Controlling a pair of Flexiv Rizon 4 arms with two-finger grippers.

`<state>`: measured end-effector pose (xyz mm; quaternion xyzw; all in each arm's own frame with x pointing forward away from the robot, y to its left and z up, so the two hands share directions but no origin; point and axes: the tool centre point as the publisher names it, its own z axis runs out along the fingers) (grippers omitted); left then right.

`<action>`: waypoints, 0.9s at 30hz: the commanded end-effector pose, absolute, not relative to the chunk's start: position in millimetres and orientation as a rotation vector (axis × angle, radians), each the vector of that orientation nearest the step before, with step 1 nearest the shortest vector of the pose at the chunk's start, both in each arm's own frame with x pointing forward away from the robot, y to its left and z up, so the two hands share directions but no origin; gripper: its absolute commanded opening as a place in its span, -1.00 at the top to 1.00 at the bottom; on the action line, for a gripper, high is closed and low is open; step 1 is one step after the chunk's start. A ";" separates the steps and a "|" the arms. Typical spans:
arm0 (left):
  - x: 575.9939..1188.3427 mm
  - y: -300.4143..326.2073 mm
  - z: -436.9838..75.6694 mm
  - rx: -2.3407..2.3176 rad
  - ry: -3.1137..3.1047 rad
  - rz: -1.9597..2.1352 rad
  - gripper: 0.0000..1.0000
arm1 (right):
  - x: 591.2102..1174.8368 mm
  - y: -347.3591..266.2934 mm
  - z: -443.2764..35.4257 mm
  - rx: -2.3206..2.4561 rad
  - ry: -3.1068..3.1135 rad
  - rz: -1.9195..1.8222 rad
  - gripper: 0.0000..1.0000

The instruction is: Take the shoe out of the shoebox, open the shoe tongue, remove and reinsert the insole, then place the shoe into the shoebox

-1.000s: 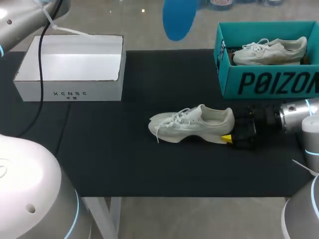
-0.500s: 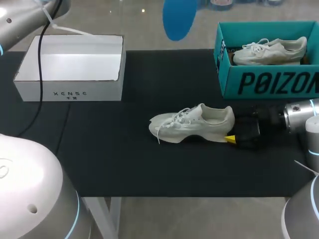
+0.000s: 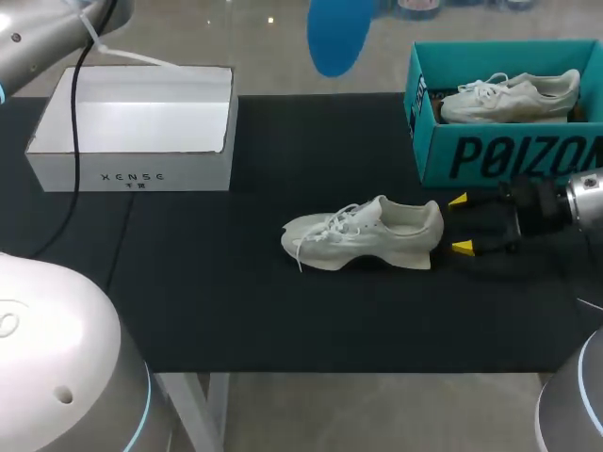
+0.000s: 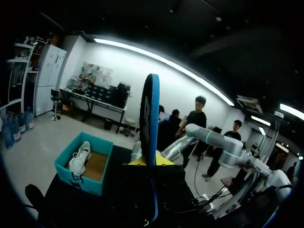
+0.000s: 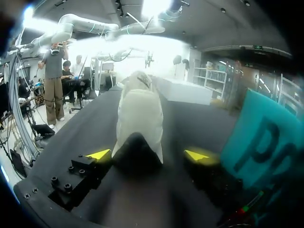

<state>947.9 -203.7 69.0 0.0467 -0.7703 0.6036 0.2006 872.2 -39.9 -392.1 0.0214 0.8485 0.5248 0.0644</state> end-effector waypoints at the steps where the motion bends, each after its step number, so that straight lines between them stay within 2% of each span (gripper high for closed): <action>1: 948.3 -203.7 68.6 0.129 -2.152 1.687 1.00 | 861.7 -58.2 -350.3 0.077 2.668 1.428 -1.00; 13: 948.3 -203.7 68.6 0.129 -2.152 1.687 1.00 | 859.5 -69.2 -283.6 0.135 2.886 0.889 -1.00; 19: 948.3 -203.7 68.6 0.129 -2.152 1.687 1.00 | 861.3 -56.2 -267.0 0.164 2.944 0.609 -1.00; 27: 948.3 -203.7 68.6 0.129 -2.152 1.687 1.00 | 863.6 -37.3 -256.7 0.102 2.988 0.416 -1.00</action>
